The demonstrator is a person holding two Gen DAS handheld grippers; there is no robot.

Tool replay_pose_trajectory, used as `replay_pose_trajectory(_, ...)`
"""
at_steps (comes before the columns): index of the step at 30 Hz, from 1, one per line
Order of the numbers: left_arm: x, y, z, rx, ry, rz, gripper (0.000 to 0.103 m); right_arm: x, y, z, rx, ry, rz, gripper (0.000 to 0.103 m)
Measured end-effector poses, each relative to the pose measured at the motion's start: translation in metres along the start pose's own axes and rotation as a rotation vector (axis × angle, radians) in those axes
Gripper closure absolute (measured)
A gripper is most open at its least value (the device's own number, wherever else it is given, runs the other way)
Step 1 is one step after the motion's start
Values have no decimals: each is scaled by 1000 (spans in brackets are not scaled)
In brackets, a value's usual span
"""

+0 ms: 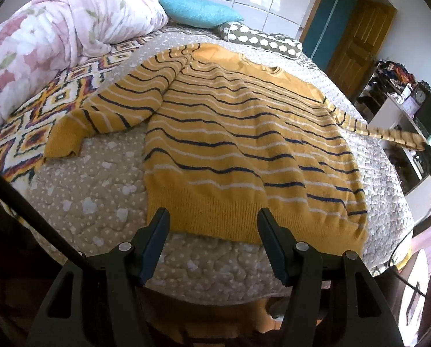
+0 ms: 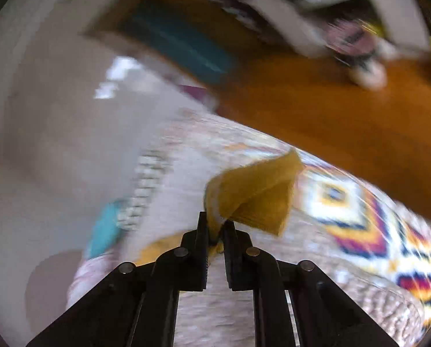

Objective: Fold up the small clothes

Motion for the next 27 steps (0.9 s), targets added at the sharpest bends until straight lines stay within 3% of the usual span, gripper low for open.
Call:
replay_pose_trajectory(2,1,-5,4,-19,2,14,41,8,12,14,12,23,38,85)
replay_pose_trajectory(4,2,-8,7,-34,0,21,42,40,13,40,-26,45,208,76)
replay_pose_trajectory(6,3,-7,8,-34,-7,25,42,73,12,62,-83,-5,291,75)
replay_pose_trajectory(10,3,-2,4,-8,-3,10,41,107,25,88,-91,-130,263,75)
replay_pose_trajectory(16,8,-11,7,-38,-17,15,41,88,19,85,-86,-118,156,75)
replay_pose_trajectory(23,8,-14,7,-43,-25,13,41,87,-26,89,-130,-166,233,63)
replay_pose_trajectory(27,7,-15,7,-47,-16,19,41,91,-35,82,-99,-185,287,60)
Point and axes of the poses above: each gripper's, at about its wrist camera, not at the fingertips, and y roughly against the way its jaws point, x to its right, z to its underside, the point moved 5 cm from there along -y, roughly the way its jaws point, and after that the axes turned 1 degree about -x, right-handed, at the moved point
